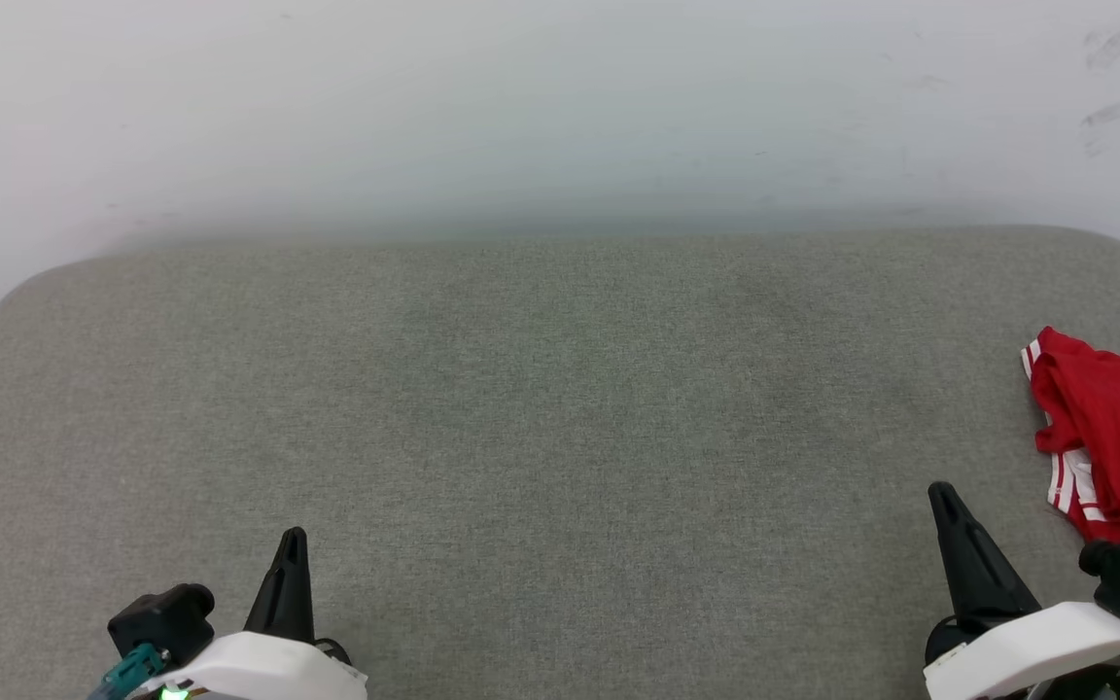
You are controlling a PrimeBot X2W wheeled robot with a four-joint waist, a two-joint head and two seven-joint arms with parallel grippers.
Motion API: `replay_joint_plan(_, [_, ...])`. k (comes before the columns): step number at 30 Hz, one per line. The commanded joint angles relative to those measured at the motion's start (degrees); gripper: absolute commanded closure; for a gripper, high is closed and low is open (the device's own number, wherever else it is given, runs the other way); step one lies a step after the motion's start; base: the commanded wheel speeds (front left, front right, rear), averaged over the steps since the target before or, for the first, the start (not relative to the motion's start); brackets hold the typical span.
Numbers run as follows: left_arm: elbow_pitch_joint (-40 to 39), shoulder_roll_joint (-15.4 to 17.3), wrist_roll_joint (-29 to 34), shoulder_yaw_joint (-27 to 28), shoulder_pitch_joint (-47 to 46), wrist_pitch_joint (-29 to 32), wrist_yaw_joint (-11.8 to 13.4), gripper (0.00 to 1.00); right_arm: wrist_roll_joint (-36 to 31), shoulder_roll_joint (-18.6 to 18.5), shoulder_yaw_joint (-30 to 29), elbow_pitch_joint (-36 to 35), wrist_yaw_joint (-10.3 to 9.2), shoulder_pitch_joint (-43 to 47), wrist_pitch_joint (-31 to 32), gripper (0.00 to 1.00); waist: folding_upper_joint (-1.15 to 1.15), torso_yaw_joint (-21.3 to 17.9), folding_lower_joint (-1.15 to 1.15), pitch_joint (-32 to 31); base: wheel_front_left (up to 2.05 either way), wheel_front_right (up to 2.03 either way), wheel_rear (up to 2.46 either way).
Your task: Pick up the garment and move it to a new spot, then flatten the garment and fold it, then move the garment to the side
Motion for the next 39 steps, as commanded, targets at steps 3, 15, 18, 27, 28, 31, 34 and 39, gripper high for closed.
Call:
replay_joint_plan(3, [-0.16, -0.39, -3.65, 1.44, -2.16, 0.89, -1.19, 1.0, 4.63, -0.53, -0.17, 0.25, 0.0, -2.47, 0.12, 1.0, 0.0, 0.04, 0.0, 0.01, 0.0, 0.0, 0.0])
replay_joint_plan(15, [1.03, -1.84, -12.63, 4.07, -3.3, 3.42, -3.68, 1.0, 15.78, -0.78, -0.54, 2.83, 0.0, -3.95, 0.35, 1.0, 0.0, 0.2, 0.0, 0.07, 0.0, 0.0, 0.0])
replay_joint_plan(18, [1.23, -2.15, -14.69, 4.71, -3.54, 4.03, -4.25, 1.0, 18.35, -0.82, -0.65, 3.42, 0.0, -4.31, 0.44, 1.0, 0.0, 0.24, 0.0, 0.09, 0.0, 0.0, 0.0])
replay_joint_plan(27, [1.72, -3.04, -19.84, 6.32, -4.17, 5.55, -5.72, 1.0, 24.78, -0.89, -0.95, 4.91, 0.0, -5.2, 0.66, 1.0, 0.0, 0.34, 0.0, 0.13, 0.0, 0.0, 0.0])
replay_joint_plan(28, [1.79, -3.15, -20.46, 6.51, -4.22, 5.71, -5.87, 1.0, 25.53, -0.9, -0.99, 5.09, 0.0, -5.31, 0.7, 1.0, 0.0, 0.36, 0.0, 0.13, 0.0, 0.0, 0.0])
replay_joint_plan(31, [2.0, -3.48, -22.27, 7.06, -4.34, 6.25, -6.37, 1.0, 27.78, -0.91, -1.1, 5.65, 0.0, -5.55, 0.81, 1.0, 0.0, 0.4, 0.0, 0.15, 0.0, 0.0, 0.0])
replay_joint_plan(34, [2.19, -3.79, -23.98, 7.61, -4.59, 6.77, -6.85, 1.0, 29.89, -0.92, -1.22, 6.15, 0.0, -5.82, 0.87, 1.0, 0.0, 0.44, 0.0, 0.16, 0.0, 0.0, 0.0])
replay_joint_plan(39, [2.51, -4.23, -26.76, 8.53, -4.95, 7.65, -7.63, 1.0, 33.34, -0.92, -1.42, 6.96, 0.0, -6.38, 1.05, 1.0, 0.0, 0.5, 0.0, 0.19, 0.0, 0.0, 0.0])
